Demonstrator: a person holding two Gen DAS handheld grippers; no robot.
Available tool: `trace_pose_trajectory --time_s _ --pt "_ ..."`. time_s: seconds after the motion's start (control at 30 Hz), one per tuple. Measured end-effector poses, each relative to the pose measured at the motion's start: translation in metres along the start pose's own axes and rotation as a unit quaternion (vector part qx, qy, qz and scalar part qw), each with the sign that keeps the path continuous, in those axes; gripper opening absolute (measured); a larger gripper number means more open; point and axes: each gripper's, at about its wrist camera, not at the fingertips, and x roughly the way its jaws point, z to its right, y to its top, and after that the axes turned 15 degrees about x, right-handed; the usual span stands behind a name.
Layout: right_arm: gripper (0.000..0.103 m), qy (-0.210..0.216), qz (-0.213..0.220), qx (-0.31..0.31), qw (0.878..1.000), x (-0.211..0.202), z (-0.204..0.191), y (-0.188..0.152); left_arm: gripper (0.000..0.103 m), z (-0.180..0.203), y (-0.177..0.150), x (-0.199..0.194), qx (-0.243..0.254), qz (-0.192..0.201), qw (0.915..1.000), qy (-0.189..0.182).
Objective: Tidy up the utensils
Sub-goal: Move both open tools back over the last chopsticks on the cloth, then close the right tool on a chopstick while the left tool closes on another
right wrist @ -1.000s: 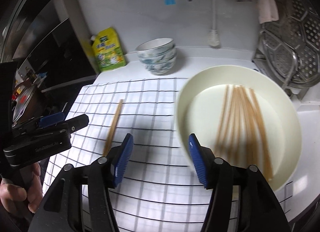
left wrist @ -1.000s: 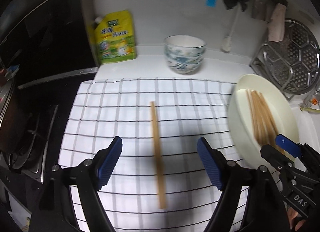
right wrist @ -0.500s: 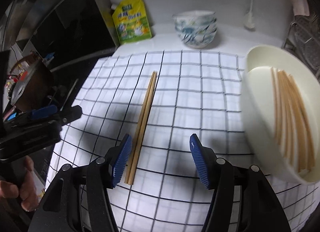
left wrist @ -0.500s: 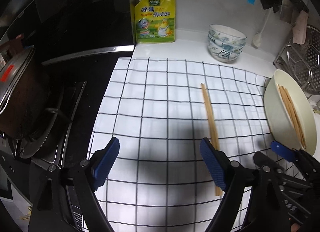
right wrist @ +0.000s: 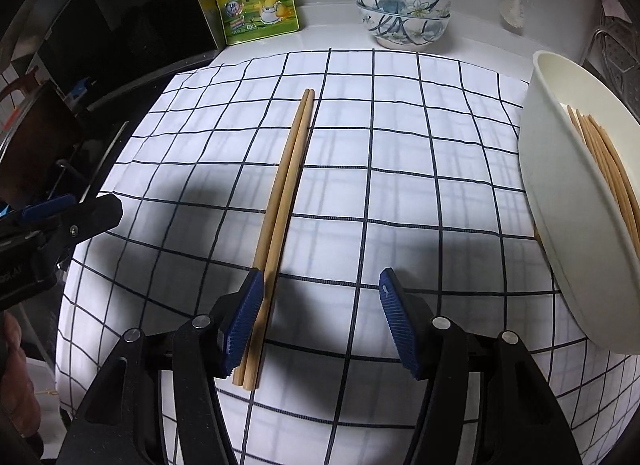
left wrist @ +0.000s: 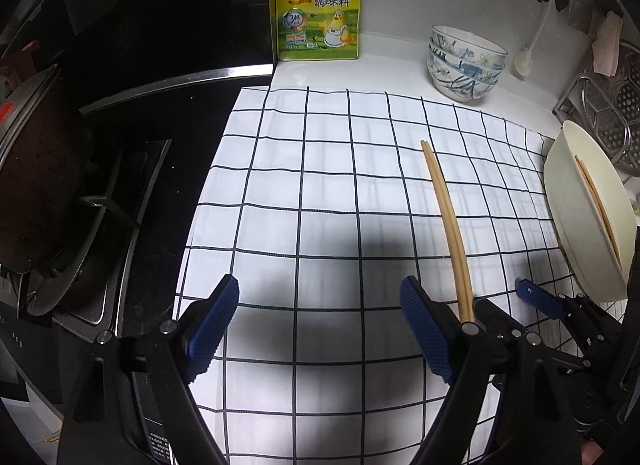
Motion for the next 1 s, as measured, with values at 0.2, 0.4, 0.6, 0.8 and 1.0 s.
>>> trace_pose_trajectory --time_s 0.2,0.4,0.6,0.8,1.0 --pt "0.058 -0.01 0.007 -0.012 1.0 0.005 -0.006 -0.001 0.081 0.001 0.0 0.004 0.005 -0.002 1.0 -0.003" --pt "0.053 -0.021 0.013 -0.034 0.999 0.009 -0.015 -0.004 0.081 0.001 0.001 0.006 0.006 -0.002 1.0 -0.002" --pt "0.013 -0.022 0.019 -0.048 0.998 0.008 -0.017 -0.004 0.081 0.006 0.003 0.011 0.009 -0.004 0.9999 -0.006" --pt "0.007 -0.029 0.021 -0.034 0.999 0.004 -0.003 -0.004 0.083 0.028 0.012 0.02 0.022 -0.003 0.9995 -0.022" --pt "0.006 -0.045 0.024 -0.003 0.999 -0.004 0.026 -0.007 0.083 0.056 0.022 0.033 0.048 -0.001 0.9983 -0.032"
